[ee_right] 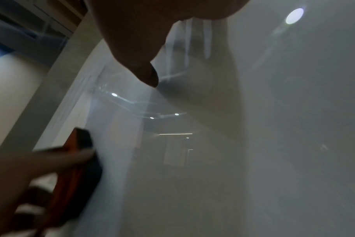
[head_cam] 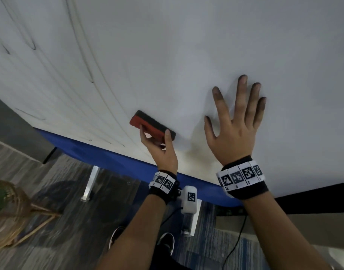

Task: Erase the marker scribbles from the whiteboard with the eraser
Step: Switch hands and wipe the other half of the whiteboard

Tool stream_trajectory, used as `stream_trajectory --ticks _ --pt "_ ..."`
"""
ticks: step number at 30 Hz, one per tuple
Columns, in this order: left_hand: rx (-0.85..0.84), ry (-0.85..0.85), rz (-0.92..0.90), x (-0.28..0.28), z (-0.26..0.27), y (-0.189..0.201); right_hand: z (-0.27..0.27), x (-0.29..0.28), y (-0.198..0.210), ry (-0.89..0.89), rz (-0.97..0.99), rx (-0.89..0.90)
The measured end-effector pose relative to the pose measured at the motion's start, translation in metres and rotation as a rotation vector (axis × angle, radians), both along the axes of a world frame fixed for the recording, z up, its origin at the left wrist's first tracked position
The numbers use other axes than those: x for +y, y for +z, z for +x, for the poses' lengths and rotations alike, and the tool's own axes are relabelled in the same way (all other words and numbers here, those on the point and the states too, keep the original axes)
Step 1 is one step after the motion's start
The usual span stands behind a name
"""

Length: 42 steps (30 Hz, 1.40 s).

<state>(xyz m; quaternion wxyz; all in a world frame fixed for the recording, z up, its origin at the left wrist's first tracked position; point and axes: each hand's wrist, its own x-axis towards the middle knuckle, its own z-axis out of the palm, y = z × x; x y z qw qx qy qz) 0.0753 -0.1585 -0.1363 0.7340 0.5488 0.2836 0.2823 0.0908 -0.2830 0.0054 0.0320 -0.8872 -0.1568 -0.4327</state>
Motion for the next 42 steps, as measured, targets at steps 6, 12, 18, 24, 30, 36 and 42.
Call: stream_trajectory --ticks 6,12,18,24,30,36,42 --pt "0.357 0.016 -0.31 0.002 0.001 -0.113 0.003 -0.007 -0.018 -0.007 -0.037 -0.025" --pt "0.713 -0.219 -0.375 0.024 0.021 -0.206 0.004 -0.012 -0.028 -0.008 -0.064 -0.055" --pt "0.443 0.087 -0.236 0.03 0.024 -0.141 0.006 -0.008 -0.03 0.009 -0.042 -0.052" --pt "-0.024 0.124 0.232 0.067 0.018 0.001 0.002 -0.005 -0.028 0.032 -0.007 -0.022" --pt "0.023 0.095 0.302 0.088 0.015 -0.005 -0.003 -0.002 -0.029 0.018 -0.004 0.014" --pt "0.031 0.106 0.217 0.098 0.013 0.024 -0.009 -0.002 -0.014 0.005 -0.031 -0.048" --pt "-0.196 0.1 0.972 0.113 0.024 0.127 0.003 0.03 0.066 0.099 0.088 -0.244"
